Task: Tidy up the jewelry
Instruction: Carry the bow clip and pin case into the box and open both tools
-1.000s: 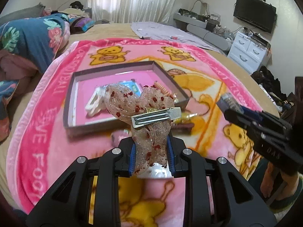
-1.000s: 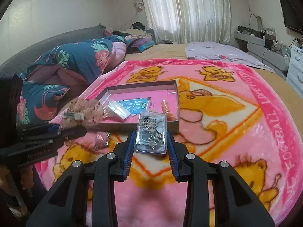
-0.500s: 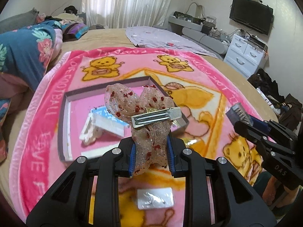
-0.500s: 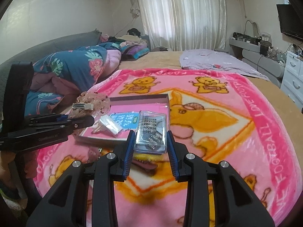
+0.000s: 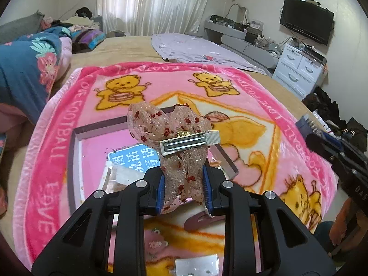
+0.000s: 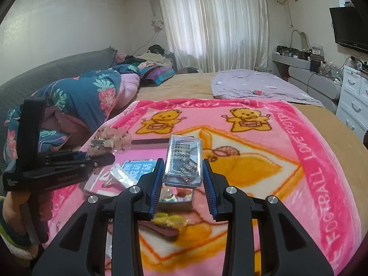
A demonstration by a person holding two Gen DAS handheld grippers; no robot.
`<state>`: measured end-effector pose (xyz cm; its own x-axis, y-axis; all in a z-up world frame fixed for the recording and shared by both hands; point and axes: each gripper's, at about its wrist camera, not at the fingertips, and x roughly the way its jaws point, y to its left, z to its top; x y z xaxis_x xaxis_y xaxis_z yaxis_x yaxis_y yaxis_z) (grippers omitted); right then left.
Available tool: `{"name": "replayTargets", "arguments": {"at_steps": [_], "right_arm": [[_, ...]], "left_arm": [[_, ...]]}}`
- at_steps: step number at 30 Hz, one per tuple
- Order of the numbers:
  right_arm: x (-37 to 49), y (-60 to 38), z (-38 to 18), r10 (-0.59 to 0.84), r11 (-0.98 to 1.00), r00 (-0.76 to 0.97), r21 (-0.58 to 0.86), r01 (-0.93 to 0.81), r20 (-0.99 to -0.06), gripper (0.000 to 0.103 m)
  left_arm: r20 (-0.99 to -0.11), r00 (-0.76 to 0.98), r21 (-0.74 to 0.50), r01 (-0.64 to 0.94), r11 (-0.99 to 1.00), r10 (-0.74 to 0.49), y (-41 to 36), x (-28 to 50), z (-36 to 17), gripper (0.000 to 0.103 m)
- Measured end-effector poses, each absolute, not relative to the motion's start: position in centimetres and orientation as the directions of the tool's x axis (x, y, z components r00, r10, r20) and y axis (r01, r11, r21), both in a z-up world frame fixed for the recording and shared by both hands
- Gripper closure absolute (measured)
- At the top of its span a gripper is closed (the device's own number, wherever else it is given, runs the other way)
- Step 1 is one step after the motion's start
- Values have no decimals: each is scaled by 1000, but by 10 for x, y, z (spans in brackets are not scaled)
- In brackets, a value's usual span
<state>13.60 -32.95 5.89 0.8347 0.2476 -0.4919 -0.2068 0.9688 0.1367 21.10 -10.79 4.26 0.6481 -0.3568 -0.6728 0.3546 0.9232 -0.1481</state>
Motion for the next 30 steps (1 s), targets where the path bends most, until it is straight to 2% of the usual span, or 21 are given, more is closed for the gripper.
{"name": "replayTargets", "arguments": {"at_steps": [15,26,30], "right_arm": [[214,-306,41,272,961,783,123,-246,-559,71],[248,-310,-17,355,935,673,258,-244,-649,71],[249,-300,-29,352,936,652,245,-253,-672,71]], "left_arm": [[-750,559,-177,343,922,-352,-110,244,-16,81],[-784,531,-183,296,938,-321,-103,256,-42,77],[-794,527,-177,276,945,-303,-99,257,-47,75]]}}
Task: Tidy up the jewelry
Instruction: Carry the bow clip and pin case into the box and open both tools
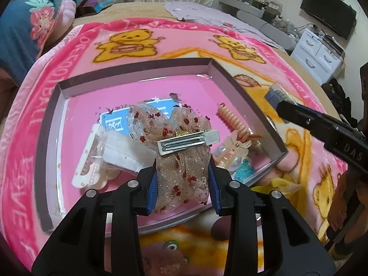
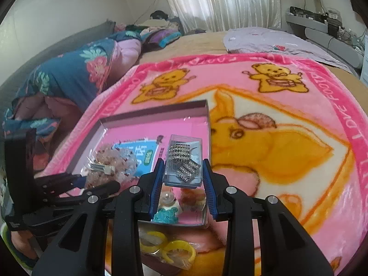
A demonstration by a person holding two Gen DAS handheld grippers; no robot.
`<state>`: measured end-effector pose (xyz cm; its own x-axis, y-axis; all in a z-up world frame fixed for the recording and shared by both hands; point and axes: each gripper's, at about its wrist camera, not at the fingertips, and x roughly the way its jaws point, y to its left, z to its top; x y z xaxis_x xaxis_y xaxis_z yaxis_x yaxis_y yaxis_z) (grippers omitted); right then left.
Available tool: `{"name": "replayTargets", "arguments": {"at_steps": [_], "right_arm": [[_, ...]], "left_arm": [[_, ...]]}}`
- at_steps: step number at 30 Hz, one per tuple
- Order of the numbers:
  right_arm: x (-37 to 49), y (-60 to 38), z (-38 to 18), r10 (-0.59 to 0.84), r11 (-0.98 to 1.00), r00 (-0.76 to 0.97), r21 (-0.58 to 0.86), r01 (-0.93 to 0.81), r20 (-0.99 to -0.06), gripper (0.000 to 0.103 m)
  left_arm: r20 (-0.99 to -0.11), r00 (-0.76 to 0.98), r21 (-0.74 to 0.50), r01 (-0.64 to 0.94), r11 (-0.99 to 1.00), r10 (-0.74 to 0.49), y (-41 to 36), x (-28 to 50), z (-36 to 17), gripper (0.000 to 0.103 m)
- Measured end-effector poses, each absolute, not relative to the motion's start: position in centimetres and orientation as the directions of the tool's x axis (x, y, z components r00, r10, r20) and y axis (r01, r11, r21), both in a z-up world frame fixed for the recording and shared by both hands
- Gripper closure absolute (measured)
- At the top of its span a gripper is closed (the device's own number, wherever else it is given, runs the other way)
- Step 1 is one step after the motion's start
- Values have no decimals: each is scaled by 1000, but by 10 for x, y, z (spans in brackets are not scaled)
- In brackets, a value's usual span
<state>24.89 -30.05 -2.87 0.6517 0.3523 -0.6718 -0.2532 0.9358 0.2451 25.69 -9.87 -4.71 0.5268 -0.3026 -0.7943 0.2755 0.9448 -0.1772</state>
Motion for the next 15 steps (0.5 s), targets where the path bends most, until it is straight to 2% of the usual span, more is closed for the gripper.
{"name": "replayTargets", "arguments": {"at_steps": [15], "right_arm": [[246,-281,-43,355,931,612,210,-298,-707,71]], "left_arm": [[-799,537,-168,231,958,-270,-80,252,-44,62]]}}
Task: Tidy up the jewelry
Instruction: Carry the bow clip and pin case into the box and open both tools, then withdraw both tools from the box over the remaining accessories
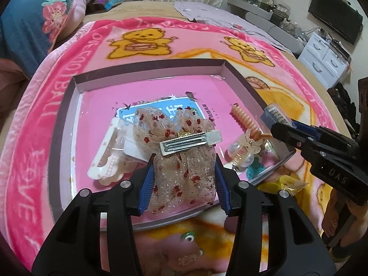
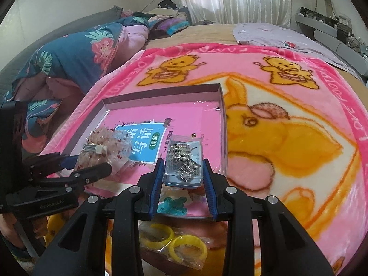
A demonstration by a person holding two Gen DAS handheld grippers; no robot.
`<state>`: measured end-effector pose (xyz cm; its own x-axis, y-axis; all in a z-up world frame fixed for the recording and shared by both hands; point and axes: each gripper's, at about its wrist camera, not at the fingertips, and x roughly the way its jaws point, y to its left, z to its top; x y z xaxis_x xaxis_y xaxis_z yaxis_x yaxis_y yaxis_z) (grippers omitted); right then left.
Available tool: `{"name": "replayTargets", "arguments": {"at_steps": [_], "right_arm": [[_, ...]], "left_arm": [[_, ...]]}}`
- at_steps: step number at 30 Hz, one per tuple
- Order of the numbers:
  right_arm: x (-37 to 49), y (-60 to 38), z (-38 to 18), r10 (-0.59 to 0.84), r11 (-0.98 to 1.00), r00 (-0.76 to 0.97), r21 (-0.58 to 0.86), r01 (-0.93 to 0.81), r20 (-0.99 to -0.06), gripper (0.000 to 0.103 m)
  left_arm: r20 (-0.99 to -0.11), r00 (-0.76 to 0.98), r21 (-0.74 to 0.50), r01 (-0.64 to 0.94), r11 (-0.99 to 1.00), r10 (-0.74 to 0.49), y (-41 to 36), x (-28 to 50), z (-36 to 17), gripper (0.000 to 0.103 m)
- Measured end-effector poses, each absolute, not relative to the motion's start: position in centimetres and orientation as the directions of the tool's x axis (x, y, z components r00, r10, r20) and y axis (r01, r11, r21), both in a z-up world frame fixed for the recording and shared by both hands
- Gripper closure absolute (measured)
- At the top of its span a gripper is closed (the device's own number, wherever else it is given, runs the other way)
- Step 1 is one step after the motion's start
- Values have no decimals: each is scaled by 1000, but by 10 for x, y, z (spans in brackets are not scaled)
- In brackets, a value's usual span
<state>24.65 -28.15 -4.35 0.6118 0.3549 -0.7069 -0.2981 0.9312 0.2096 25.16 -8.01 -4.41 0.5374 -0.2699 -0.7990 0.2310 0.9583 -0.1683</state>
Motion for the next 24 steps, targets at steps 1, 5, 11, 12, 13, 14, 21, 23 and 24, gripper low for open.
{"name": "replayTargets", "arguments": {"at_steps": [1,5,11,12,13,14,21,23,24], "right_arm": [[246,-281,-44,352,932,611,207,-297,-709,71],[246,-280,-44,345,934,610,200,-295,-713,71],[244,-284,-43,342,937,618,205,-283,-708,70],[244,-284,-42,343,937,620,206,-283,-706,70],[243,-286,-41,344,937,623,208,-282,-703,70],[242,-287,-40,345,937,627,211,-280,-698,67],[231,-301,-27,334,942,670,216,-256,-663,47],[225,-305,-22,330,944,689,220,-246,-645,34],[223,-308,-19,329,944,697,222,-243,-637,32]], "left_arm": [[-800,538,-168,226,960,-267,-79,251,-44,61],[-802,538,-168,218,961,-262,-75,248,-42,58],[-800,544,-162,212,964,-254,-73,243,-39,57],[-799,546,-160,212,964,-253,-73,242,-38,57],[-798,547,-160,212,964,-253,-73,242,-38,57],[-798,547,-160,212,964,-253,-73,242,-38,57],[-790,557,-161,214,964,-255,-73,241,-32,47],[-787,558,-168,214,962,-262,-73,239,-30,43],[-785,561,-168,216,962,-263,-74,238,-28,43]]}}
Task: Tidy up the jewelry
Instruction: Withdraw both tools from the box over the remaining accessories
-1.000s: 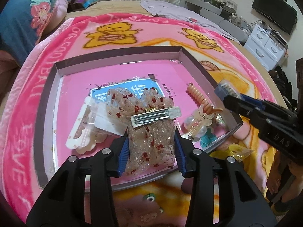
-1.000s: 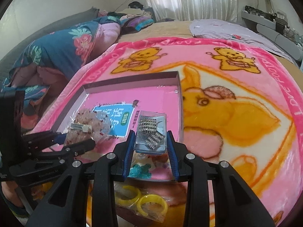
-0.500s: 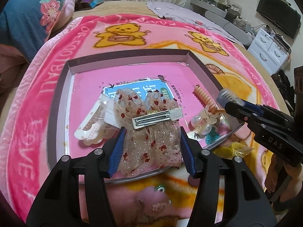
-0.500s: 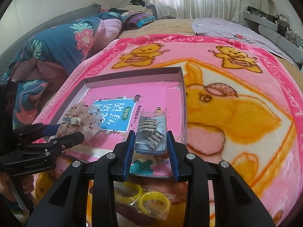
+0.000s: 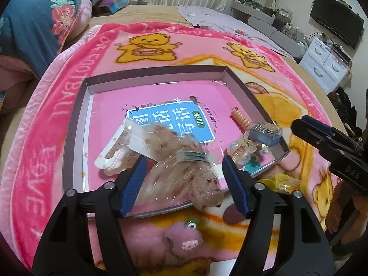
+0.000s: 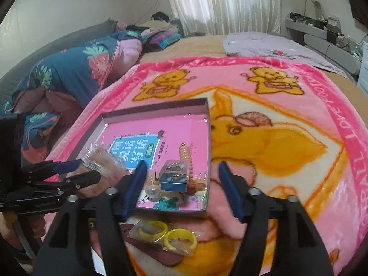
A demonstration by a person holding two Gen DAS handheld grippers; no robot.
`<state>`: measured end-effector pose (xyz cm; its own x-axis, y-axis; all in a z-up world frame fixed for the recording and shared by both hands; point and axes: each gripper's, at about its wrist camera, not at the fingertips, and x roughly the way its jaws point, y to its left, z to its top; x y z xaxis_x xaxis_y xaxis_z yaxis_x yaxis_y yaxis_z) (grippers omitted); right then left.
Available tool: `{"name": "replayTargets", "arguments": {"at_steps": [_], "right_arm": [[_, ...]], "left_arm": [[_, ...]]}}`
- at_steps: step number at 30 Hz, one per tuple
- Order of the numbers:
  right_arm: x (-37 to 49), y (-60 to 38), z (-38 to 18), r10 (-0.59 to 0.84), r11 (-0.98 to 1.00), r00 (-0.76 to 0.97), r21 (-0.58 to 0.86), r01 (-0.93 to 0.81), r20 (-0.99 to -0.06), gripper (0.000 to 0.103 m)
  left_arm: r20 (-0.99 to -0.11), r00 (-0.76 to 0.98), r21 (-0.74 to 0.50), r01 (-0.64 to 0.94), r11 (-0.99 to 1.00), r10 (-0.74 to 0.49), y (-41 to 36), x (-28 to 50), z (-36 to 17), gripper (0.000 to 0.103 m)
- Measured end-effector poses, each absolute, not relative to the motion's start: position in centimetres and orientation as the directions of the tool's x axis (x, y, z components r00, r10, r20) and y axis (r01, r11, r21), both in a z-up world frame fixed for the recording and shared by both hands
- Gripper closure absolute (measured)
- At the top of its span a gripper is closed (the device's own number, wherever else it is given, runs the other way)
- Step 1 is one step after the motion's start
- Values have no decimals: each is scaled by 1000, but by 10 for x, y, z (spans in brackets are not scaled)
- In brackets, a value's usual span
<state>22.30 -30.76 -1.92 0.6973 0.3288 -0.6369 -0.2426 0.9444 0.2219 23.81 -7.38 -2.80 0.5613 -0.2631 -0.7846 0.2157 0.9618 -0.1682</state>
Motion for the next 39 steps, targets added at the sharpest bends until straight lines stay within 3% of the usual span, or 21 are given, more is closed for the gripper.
{"name": "replayTargets", "arguments": {"at_steps": [4,14,21,39], "right_arm": [[211,-318,-8,324,945,735,237,-225,-595,17],[177,-325,24,289,956,799,195,-217,-527,6],[148,-324,47,288,957,827,166,-237,-482,5],[93,-309,63,303,953,824,128,-276,-479,5]], "left_arm": [[-779,562,-189,215,958,-280,-73,234,-22,36],[-731,614,-220,200,955,-297,-54,213,16,18],[-692,662,-235,171,957,-288,-32,195,42,10],[-652,699,-230,185,955,-292,-23,138,61,10]]}}
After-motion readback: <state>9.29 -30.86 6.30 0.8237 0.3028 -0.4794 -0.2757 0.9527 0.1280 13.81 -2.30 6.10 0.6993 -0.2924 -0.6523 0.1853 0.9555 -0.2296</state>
